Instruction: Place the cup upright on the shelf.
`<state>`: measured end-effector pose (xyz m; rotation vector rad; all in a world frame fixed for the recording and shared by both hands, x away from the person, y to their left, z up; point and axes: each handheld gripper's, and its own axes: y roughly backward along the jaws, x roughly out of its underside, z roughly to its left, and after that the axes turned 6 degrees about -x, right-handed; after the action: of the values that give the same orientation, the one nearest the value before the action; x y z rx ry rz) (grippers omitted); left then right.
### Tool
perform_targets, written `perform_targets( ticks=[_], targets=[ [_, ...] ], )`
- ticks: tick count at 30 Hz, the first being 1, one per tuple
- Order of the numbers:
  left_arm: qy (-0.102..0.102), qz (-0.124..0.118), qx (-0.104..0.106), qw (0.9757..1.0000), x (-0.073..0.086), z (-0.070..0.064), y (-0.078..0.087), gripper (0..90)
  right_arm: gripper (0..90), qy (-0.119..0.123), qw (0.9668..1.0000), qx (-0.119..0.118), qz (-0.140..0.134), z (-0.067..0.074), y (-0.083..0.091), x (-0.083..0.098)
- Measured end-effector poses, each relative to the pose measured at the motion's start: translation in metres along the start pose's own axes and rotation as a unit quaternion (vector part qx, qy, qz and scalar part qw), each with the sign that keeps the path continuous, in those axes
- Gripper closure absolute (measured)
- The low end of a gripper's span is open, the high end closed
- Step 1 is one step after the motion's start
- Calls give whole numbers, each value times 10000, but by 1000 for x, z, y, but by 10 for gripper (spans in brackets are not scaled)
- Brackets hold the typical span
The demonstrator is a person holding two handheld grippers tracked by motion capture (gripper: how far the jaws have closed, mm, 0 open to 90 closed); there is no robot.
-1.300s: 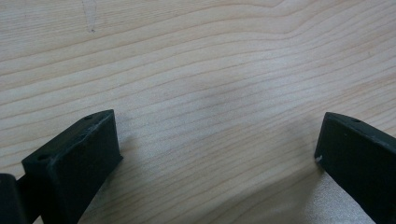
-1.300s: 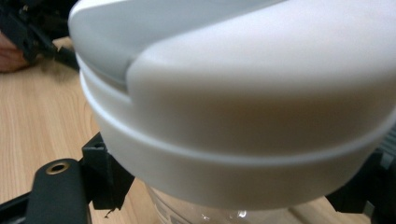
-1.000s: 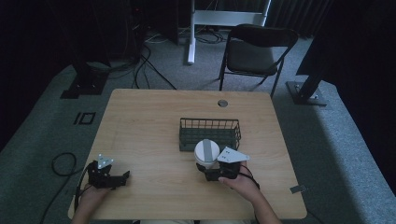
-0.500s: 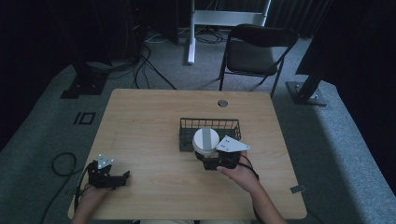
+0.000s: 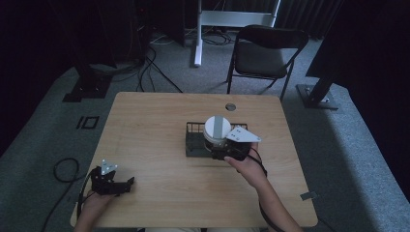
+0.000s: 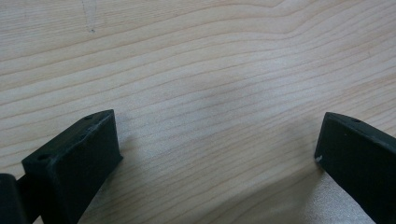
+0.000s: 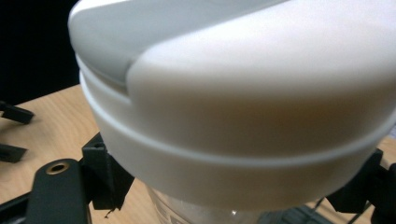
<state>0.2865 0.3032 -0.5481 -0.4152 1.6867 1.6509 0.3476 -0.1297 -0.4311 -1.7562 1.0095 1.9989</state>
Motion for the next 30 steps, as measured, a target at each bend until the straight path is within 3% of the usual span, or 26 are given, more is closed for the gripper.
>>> perform_targets(
  ticks=[7, 16, 19, 30],
  targets=[
    [-12, 7, 1, 10000, 0, 0, 0, 1, 183, -43, 9994, 328, 34, -9, -7, -10],
    [1, 0, -1, 10000, 0, 0, 0, 1, 182, -356, 9957, 840, 139, -22, -20, -11],
    [0, 1, 1, 10000, 0, 0, 0, 1, 183, -489, 9924, 1102, 260, -25, -26, -7],
    [4, 1, 2, 10000, 0, 0, 0, 1, 183, -826, 9837, 1526, 480, -29, -43, 4]
  ],
)
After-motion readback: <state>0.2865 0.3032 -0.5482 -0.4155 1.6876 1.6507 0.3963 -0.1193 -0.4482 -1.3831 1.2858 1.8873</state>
